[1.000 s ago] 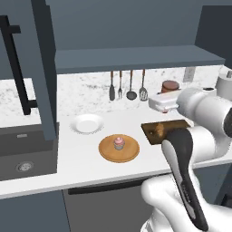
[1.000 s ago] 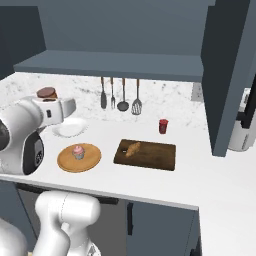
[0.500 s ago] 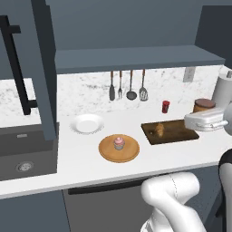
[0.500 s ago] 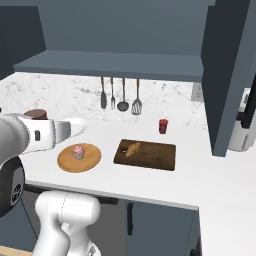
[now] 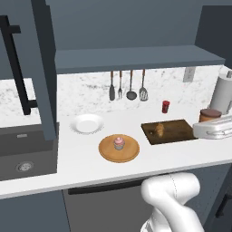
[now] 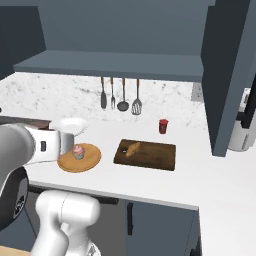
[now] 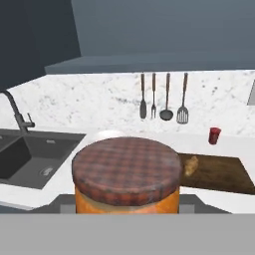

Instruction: From the different types of pastries on the counter, select a croissant and place it on the cutting board. Then retrieve a jar of jam from the cabinet and place it alongside the croissant on the cutting board.

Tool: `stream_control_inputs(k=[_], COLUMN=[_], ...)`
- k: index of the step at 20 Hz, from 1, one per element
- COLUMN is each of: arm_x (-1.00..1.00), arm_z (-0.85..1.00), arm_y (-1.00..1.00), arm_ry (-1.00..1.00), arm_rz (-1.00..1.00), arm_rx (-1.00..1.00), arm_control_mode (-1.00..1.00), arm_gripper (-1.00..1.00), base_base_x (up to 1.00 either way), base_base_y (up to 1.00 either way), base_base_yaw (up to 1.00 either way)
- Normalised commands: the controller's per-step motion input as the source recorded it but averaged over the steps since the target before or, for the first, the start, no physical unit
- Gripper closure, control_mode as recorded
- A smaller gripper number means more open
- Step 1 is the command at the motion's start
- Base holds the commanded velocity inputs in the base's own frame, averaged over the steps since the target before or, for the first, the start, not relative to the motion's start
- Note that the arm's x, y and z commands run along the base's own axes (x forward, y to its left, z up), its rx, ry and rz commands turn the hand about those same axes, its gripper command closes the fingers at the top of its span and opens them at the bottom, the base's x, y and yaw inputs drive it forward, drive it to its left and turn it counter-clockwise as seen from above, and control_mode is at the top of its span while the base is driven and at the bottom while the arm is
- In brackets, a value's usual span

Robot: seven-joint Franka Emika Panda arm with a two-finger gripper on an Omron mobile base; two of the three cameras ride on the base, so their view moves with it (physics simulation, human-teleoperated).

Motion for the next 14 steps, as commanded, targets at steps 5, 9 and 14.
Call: stream_control_inputs(k=[5,9,14], arm_x=[0.18,0.35,0.36], arm_z=[-1.0,-1.0,-1.0], arm_y=[0.02,0.2,0.33], arm_ry=[-0.23,-0.21,-0.21], arm_rz=[0.06,0.08,0.09], arm_rx=[0.05,0.08,0.1], arm_control_mode=[-1.0,-1.0,-1.0], arm_gripper=[1.0,1.0,1.0], base_base_x=[0.0,0.0,0.0], base_base_y=[0.0,0.0,0.0], base_base_yaw=[0.0,0.0,0.0])
